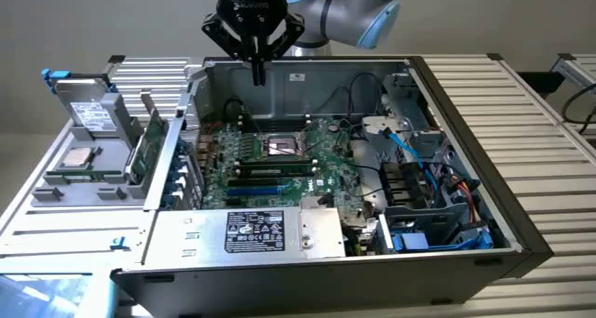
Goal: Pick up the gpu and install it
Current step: 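Reach for the gpu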
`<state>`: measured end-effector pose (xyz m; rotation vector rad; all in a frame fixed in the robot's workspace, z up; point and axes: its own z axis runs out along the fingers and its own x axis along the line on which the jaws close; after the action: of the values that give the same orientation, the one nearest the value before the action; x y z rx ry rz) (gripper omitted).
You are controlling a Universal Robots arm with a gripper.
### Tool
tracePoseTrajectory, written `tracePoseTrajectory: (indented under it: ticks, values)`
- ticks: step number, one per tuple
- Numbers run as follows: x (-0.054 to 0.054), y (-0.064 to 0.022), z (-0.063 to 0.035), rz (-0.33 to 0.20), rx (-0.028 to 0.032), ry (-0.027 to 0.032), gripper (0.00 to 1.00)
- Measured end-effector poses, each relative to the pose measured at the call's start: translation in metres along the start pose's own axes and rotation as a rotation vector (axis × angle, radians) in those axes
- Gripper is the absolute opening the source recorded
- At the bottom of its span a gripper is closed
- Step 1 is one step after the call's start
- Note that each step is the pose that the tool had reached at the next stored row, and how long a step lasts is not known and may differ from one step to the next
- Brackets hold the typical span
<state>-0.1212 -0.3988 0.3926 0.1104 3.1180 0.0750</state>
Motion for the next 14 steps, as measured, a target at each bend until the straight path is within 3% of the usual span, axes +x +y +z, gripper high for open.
tracePoseTrajectory:
  ticks: [9,14]
  values:
    - [0.002,-0.0002,-0.0002,0.0,-0.0007,0.0003,0.12]
    - [0.021,-0.0012,-0.0005,0.0,-0.0061,0.0005,0.12]
